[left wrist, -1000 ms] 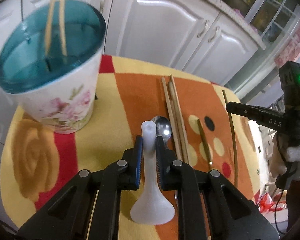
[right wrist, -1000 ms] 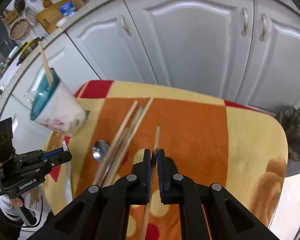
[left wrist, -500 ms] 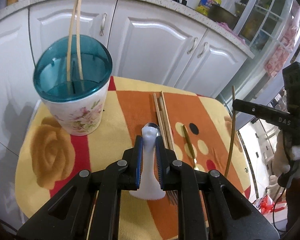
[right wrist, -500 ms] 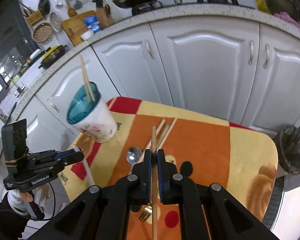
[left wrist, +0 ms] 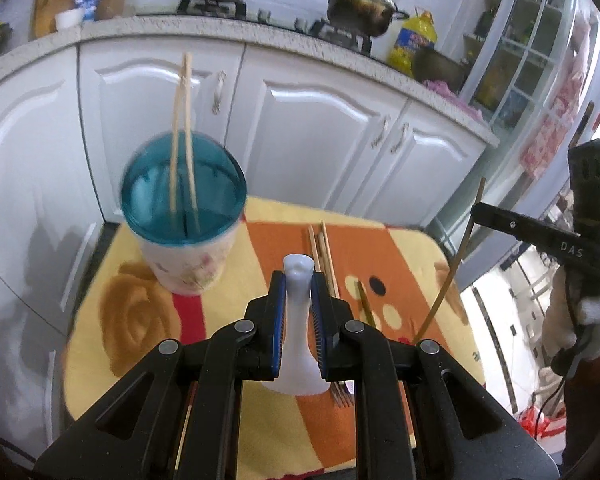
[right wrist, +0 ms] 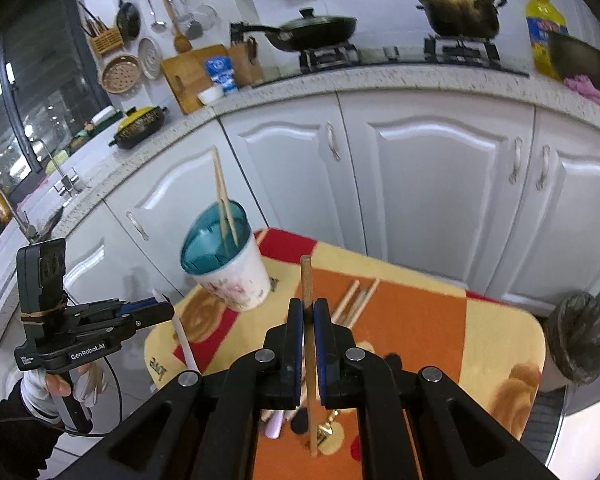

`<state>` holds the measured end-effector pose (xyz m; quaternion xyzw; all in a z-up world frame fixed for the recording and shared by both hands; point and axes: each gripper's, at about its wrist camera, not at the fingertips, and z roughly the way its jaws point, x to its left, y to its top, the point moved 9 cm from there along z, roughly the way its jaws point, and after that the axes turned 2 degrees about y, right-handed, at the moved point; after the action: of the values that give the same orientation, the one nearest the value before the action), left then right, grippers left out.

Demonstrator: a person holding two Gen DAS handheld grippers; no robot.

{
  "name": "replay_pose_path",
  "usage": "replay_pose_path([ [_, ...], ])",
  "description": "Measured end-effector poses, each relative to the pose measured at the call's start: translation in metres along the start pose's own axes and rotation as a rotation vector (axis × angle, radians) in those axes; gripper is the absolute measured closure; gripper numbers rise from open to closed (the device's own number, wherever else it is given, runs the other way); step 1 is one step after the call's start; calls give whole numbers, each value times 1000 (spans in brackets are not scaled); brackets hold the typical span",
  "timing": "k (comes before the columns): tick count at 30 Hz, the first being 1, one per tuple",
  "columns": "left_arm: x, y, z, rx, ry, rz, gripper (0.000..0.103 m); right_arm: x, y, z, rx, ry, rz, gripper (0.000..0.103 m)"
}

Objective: Organize utensils
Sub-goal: 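Lift and carry the spoon and chopstick over the floral cup with both tools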

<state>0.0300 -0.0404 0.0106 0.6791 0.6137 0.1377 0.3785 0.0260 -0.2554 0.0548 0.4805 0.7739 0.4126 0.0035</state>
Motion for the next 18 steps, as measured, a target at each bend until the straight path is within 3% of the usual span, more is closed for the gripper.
replay_pose_path([
  [8,26,45,-39,-117,46,-31,92,24,37,-6,-58,28,-51,98],
  [18,63,104,-60,-260,130,-95,92,56,86,-13,-127,65,-114,98],
])
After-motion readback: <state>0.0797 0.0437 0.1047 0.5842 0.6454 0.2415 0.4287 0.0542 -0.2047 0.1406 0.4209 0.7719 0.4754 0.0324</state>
